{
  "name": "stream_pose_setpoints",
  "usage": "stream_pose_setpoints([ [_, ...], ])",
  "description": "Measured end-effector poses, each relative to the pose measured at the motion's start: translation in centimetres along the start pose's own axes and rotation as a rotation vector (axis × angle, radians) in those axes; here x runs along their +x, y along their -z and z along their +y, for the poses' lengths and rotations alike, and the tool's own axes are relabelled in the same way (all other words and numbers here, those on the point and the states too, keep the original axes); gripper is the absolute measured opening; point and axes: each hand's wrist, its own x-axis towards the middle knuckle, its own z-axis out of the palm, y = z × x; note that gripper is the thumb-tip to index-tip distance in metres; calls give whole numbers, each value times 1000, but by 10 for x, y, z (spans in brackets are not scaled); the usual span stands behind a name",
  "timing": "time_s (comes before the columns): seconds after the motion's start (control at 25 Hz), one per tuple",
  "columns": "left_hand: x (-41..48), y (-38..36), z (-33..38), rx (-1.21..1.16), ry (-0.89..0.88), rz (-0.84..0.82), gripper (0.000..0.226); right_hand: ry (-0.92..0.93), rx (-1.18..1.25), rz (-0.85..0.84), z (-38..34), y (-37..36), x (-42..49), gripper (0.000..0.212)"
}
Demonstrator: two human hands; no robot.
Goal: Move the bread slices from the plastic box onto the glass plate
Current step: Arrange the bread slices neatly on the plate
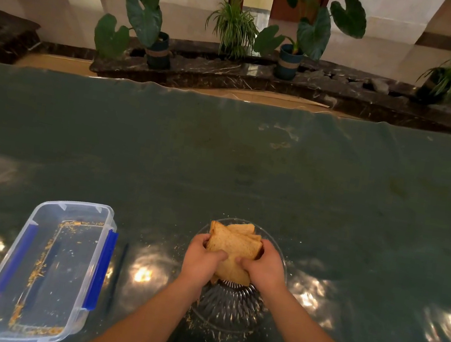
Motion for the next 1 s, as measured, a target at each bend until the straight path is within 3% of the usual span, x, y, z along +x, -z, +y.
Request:
stream_pose_setpoints([
  [0.6,-20,4,-13,-87,-60,19,58,29,156,14,9,2,-23,51],
  [1.0,-62,3,-57,-25,-1,-1,55,25,88,-37,46,11,-64,53],
])
